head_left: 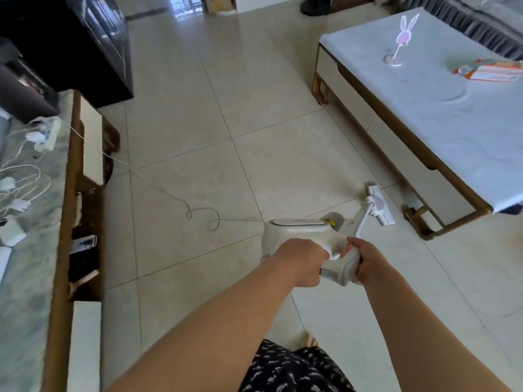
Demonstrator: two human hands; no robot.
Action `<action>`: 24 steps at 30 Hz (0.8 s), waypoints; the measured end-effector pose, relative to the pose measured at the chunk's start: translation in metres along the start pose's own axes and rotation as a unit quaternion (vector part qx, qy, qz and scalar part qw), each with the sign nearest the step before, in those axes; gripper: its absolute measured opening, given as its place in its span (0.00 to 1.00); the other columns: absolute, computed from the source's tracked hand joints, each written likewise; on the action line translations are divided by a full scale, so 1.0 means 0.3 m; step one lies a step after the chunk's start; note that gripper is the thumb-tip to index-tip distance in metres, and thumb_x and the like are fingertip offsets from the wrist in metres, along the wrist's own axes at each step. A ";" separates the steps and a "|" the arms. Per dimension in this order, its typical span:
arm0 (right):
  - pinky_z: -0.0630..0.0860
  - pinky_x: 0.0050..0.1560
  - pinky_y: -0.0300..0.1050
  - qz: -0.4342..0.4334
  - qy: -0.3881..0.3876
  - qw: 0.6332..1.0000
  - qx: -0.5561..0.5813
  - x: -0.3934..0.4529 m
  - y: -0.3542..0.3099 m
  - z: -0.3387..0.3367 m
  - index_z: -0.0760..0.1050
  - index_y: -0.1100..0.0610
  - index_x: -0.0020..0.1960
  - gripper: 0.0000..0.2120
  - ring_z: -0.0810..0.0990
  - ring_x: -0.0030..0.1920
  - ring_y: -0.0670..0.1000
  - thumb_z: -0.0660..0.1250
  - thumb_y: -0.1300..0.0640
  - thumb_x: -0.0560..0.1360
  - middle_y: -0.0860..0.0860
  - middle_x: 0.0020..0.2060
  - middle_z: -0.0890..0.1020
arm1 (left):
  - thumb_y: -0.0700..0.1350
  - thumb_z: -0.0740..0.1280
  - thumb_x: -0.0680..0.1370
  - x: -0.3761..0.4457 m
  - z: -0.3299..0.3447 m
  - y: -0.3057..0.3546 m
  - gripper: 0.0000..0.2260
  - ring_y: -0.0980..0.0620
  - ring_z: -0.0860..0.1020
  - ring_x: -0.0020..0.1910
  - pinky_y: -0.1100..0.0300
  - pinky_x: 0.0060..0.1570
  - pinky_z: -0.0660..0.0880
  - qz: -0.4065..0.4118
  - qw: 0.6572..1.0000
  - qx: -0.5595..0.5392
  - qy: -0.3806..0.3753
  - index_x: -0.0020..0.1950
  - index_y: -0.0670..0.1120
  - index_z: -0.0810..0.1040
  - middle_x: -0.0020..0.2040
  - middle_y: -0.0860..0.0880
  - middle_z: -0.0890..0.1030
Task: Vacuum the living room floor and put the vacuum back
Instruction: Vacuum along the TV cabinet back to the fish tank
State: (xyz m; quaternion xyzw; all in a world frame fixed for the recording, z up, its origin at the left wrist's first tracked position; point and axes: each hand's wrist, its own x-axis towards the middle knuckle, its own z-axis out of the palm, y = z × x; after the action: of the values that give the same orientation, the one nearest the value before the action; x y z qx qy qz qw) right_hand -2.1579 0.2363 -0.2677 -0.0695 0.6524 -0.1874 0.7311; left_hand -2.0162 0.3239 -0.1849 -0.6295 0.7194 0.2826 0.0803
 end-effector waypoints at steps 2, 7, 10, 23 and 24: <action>0.76 0.31 0.39 0.016 -0.009 1.000 0.006 0.003 -0.004 -0.049 0.73 0.56 0.42 0.06 0.75 0.26 0.46 0.66 0.57 0.76 0.49 0.32 0.75 | 0.40 0.65 0.73 -0.004 0.026 0.052 0.07 0.48 0.71 0.39 0.59 0.31 0.61 -0.008 1.000 -0.010 -0.003 0.49 0.47 0.74 0.37 0.51 0.71; 0.77 0.34 0.38 0.045 -0.037 0.998 -0.003 -0.026 0.069 -0.063 0.73 0.56 0.43 0.04 0.75 0.28 0.45 0.66 0.58 0.75 0.49 0.31 0.76 | 0.39 0.65 0.73 -0.100 0.076 0.082 0.06 0.49 0.72 0.39 0.59 0.28 0.59 -0.035 0.999 -0.018 0.018 0.47 0.48 0.73 0.38 0.52 0.71; 0.75 0.36 0.39 0.047 -0.056 0.997 -0.040 -0.066 0.131 -0.035 0.71 0.56 0.39 0.07 0.74 0.27 0.46 0.65 0.59 0.75 0.49 0.26 0.74 | 0.41 0.66 0.73 -0.177 0.097 0.067 0.06 0.50 0.71 0.39 0.59 0.30 0.60 -0.057 0.998 -0.016 0.035 0.46 0.50 0.72 0.37 0.53 0.70; 0.75 0.46 0.46 0.076 -0.112 0.967 -0.215 -0.367 0.786 -0.006 0.68 0.56 0.35 0.10 0.73 0.32 0.51 0.65 0.61 0.73 0.51 0.31 0.73 | 0.43 0.66 0.73 -0.894 0.478 0.132 0.11 0.48 0.72 0.41 0.57 0.37 0.66 -0.207 0.974 -0.068 0.056 0.55 0.50 0.76 0.47 0.48 0.79; 0.74 0.40 0.45 0.075 -0.116 0.965 -0.225 -0.391 0.849 -0.018 0.67 0.56 0.35 0.10 0.72 0.31 0.50 0.65 0.61 0.74 0.51 0.30 0.73 | 0.43 0.65 0.73 -0.957 0.519 0.151 0.12 0.47 0.73 0.42 0.57 0.38 0.67 -0.218 0.971 -0.081 0.055 0.56 0.50 0.76 0.47 0.48 0.80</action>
State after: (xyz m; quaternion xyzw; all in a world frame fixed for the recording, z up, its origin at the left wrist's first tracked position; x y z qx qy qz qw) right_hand -2.1258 0.5141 -0.2476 -0.2038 0.5921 0.0291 0.7791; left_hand -2.0407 0.6522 -0.1647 -0.7898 0.5433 0.2802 0.0491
